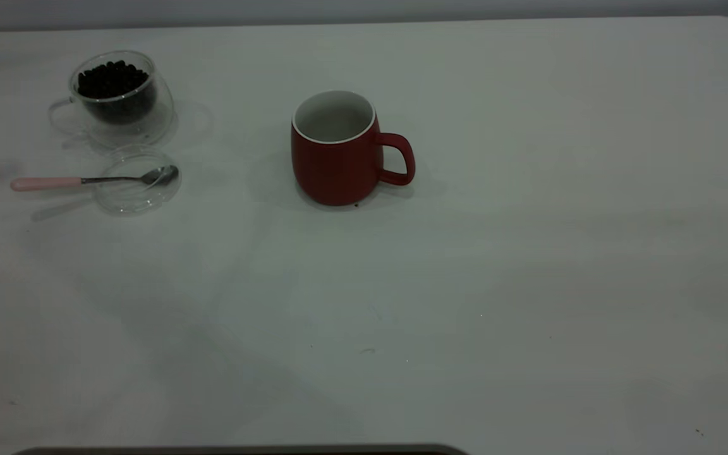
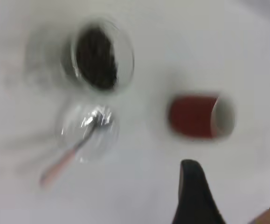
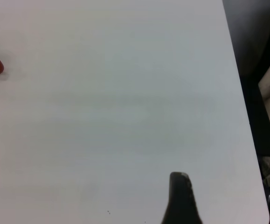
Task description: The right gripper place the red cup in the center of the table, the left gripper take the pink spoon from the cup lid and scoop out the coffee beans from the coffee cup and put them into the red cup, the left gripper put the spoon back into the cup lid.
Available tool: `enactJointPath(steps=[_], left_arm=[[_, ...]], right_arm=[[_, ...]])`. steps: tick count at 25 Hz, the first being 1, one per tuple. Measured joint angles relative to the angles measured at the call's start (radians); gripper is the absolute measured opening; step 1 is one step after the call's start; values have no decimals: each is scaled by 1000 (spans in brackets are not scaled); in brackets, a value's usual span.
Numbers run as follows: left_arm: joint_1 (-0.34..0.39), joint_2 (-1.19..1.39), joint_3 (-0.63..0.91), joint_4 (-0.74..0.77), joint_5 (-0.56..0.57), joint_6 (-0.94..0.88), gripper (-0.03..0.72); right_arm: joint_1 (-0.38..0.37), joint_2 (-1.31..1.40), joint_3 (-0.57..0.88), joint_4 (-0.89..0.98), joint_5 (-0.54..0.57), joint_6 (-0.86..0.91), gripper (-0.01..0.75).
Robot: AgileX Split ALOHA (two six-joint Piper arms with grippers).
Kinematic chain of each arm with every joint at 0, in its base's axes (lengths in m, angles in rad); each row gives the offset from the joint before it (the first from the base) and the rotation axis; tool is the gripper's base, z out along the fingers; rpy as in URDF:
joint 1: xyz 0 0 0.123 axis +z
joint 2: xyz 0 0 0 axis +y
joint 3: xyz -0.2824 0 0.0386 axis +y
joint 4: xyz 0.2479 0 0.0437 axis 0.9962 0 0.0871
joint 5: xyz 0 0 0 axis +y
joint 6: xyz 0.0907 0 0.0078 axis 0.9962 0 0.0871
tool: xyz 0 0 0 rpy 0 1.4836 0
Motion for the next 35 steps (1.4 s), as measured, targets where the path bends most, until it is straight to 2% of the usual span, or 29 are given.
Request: enactJointPath(steps=[5, 8, 11, 15, 18, 27, 30, 35], left_arm=[[-227, -198, 1, 506, 0, -272, 517], [-369, -284, 10, 721, 0, -458, 517], [-496, -361, 48, 815, 0, -594, 517], [-625, -483, 166, 868, 0, -643, 517], [-655, -600, 290, 881, 0, -669, 517], [-655, -969, 752, 894, -1, -678, 517], [-655, -1114, 865, 894, -11, -685, 517], [-655, -1381, 968, 893, -54, -701, 517]], right_arm=[[0, -1, 0, 0, 0, 0, 581], [0, -3, 0, 0, 0, 0, 581], [0, -4, 0, 0, 0, 0, 581], [0, -4, 0, 0, 0, 0, 581], [0, -4, 0, 0, 0, 0, 581], [0, -4, 0, 0, 0, 0, 581], [0, -4, 0, 0, 0, 0, 581], [0, -4, 0, 0, 1, 0, 581]])
